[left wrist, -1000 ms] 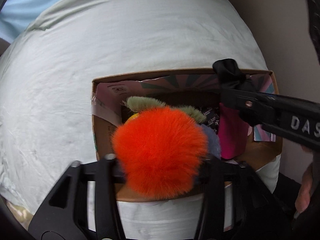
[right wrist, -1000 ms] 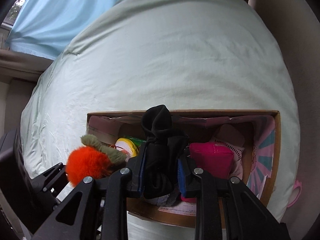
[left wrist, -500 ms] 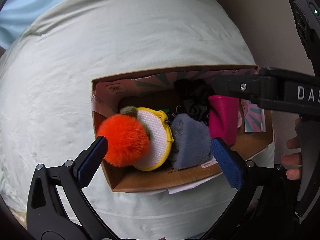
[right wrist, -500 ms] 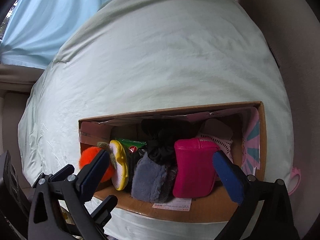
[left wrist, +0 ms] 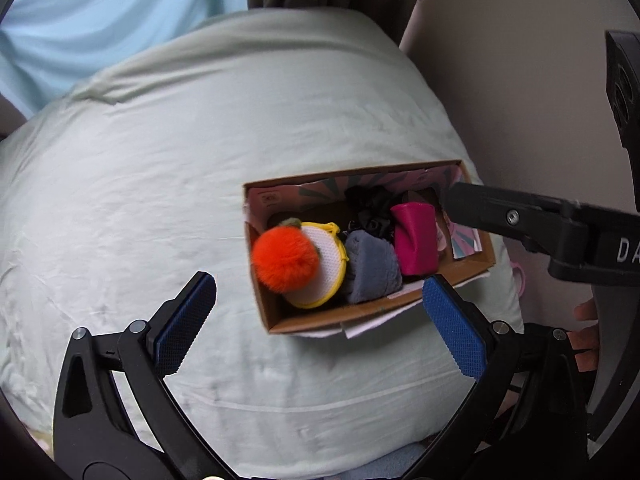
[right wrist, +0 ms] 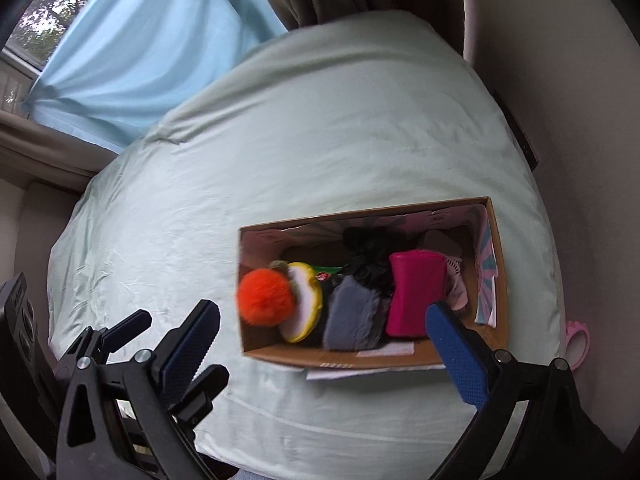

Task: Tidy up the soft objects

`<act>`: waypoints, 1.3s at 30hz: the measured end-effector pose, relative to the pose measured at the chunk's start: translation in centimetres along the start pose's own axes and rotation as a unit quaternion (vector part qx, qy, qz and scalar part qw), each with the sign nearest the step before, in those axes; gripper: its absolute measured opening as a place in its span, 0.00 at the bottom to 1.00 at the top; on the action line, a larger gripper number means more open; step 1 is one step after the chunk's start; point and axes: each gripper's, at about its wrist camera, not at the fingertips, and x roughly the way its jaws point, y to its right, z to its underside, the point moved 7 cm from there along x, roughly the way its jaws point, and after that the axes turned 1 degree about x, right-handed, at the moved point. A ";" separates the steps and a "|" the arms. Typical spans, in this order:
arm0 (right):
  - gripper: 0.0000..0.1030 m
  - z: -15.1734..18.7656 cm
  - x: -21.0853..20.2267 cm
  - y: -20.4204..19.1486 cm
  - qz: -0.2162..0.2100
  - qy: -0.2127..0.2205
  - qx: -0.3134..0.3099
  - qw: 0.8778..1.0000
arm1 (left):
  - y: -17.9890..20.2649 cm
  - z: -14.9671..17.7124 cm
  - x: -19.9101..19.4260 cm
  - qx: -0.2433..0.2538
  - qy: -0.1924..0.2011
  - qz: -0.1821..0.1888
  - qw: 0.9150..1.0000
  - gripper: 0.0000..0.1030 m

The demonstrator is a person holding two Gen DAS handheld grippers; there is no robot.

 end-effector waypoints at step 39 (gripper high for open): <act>1.00 10.5 -21.8 -20.1 0.048 0.346 -0.137 0.927 | -15.2 10.0 -34.0 -0.076 0.351 -0.132 0.924 1.00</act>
